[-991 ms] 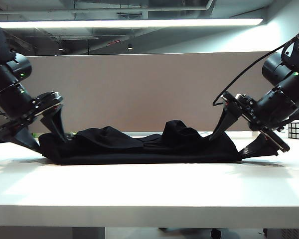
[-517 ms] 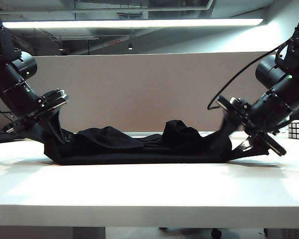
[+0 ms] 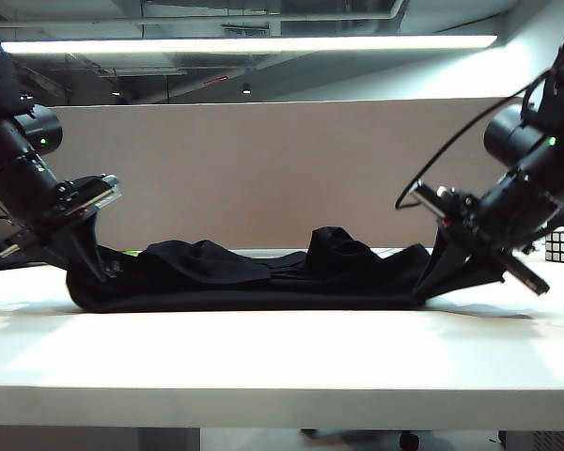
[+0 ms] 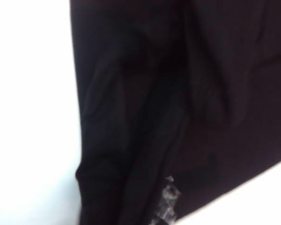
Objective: Fold the bottom side of the T-shirt horizontally towards the center, about one-third of the way, then fold the sleeve back towards the center, creating a straight line along the edge of the T-shirt, and finally fold the bottom of the T-shirt up towards the top, creating a neat rectangle.
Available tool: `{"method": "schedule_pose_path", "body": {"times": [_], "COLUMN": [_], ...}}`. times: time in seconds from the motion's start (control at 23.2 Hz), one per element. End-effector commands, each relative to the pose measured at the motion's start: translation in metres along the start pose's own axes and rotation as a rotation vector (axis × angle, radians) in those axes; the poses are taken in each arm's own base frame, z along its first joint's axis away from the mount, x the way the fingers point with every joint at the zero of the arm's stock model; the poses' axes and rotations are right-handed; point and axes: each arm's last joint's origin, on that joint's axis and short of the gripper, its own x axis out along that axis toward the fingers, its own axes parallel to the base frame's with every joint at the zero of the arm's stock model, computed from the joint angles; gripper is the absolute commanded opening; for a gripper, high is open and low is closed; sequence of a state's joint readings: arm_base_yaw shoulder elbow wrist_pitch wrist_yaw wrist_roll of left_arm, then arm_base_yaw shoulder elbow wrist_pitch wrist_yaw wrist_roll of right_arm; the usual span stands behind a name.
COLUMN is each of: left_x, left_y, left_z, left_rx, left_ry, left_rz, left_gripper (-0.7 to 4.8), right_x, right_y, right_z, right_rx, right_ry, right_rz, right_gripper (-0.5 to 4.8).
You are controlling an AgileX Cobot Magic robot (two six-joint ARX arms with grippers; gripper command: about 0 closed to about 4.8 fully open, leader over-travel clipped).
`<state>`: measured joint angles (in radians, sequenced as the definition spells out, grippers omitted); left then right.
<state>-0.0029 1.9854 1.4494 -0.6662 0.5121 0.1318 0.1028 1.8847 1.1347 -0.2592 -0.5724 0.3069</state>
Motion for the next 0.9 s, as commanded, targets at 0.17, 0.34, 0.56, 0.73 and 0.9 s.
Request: {"method": "schedule_pose_path", "body": {"times": [0.17, 0.34, 0.56, 0.73, 0.9], "left_x": [-0.039, -0.072, -0.114, -0.136, -0.160], "left_y": [-0.024, -0.042, -0.070, -0.086, -0.101], "left_z": [-0.022, -0.047, -0.094, -0.119, -0.130], "left_rx": [0.015, -0.002, -0.005, -0.001, 0.030], "left_ry": [0.026, 0.035, 0.083, 0.079, -0.037], "left_rz": [0.016, 0.107, 0.169, 0.172, 0.188], "left_gripper": [-0.06, -0.05, -0.06, -0.06, -0.06], "right_x": [-0.047, -0.079, -0.122, -0.154, -0.184], "right_y": [0.031, 0.049, 0.067, 0.080, 0.094], "right_z": [-0.004, -0.014, -0.049, -0.076, -0.093], "right_rx": [-0.111, -0.135, -0.164, -0.200, -0.250], "right_ry": [-0.014, -0.047, -0.044, -0.084, -0.186], "right_rz": [-0.017, -0.007, -0.008, 0.001, 0.009], "right_gripper": [-0.06, -0.06, -0.06, -0.06, -0.06]}}
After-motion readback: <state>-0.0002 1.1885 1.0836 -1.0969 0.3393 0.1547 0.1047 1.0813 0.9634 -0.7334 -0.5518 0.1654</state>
